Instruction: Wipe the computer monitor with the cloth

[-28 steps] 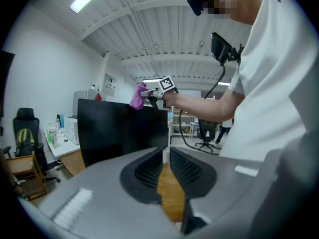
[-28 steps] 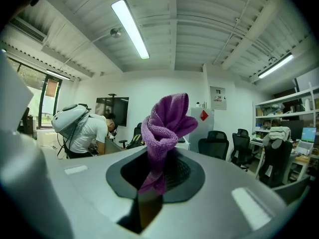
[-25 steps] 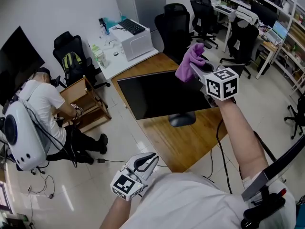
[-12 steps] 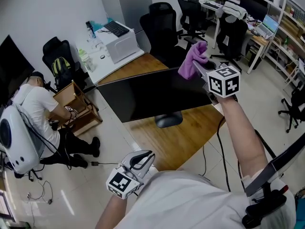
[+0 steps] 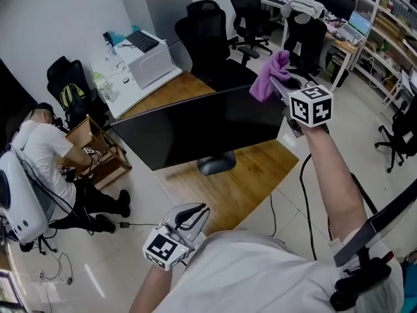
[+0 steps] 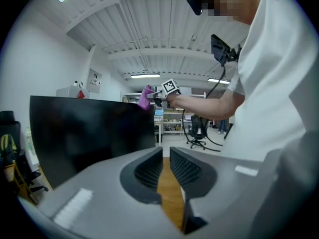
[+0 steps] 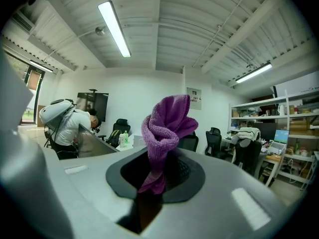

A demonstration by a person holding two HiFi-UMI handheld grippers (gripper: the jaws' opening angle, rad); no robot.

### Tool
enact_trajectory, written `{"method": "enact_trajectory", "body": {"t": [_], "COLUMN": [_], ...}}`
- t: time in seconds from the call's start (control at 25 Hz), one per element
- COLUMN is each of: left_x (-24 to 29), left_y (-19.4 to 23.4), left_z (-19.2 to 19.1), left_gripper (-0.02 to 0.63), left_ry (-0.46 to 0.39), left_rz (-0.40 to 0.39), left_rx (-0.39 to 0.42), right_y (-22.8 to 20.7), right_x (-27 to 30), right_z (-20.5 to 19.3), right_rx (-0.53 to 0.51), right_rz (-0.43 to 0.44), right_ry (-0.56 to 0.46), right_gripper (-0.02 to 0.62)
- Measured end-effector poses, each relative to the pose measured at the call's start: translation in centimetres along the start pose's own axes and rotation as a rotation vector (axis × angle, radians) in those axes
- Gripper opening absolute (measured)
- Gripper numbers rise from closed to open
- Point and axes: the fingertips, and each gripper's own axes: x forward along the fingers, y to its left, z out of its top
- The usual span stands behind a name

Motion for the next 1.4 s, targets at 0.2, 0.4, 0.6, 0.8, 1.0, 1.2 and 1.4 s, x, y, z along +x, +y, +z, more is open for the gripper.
{"method": "enact_trajectory", "body": {"t": [0.2, 0.4, 0.6, 0.8, 1.0, 1.2, 1.4], "left_x": [1.1, 2.7, 4.0, 4.7, 5.1, 5.1, 5.0], "left_y": [0.2, -0.9, -1.6, -1.9, -2.2, -2.2, -2.0], "left_z": [0.0, 0.2, 0.5, 0.4, 0.6, 1.3, 0.8], "left_gripper": [0.064, 0.064, 0.064, 0.064, 0.064, 0.064, 0.064], "left_ry": [0.011, 0.015, 0.009, 0.011, 0.032, 0.042, 0.04], "left_rz": [0.001, -0.022, -0.028, -0.035, -0.03, -0.005, -0.004], "left_rx": [0.022, 0.012, 0.009, 0.014, 0.024, 0.017, 0.026], "right_y": [-2.5, -5.5, -7.9, -8.9, -9.0, -9.0, -8.5], "right_x": [-1.0, -2.6, -4.3, -4.9, -5.1, -5.5, -5.2], "right_z": [-0.4, -0.9, -1.4, -2.8, -4.4, -5.4, -7.6], "right_rx": [-0.003, -0.007, -0.016, -0.011, 0.001, 0.021, 0.038], "right_rz": [-0.027, -0.067, -0.108, -0.122, -0.121, -0.129, -0.122], "right_ry": [0.003, 0.006, 0.002, 0.015, 0.016, -0.005, 0.019], "right_gripper": [0.054, 0.054, 0.054, 0.054, 0.052, 0.052, 0.052]}}
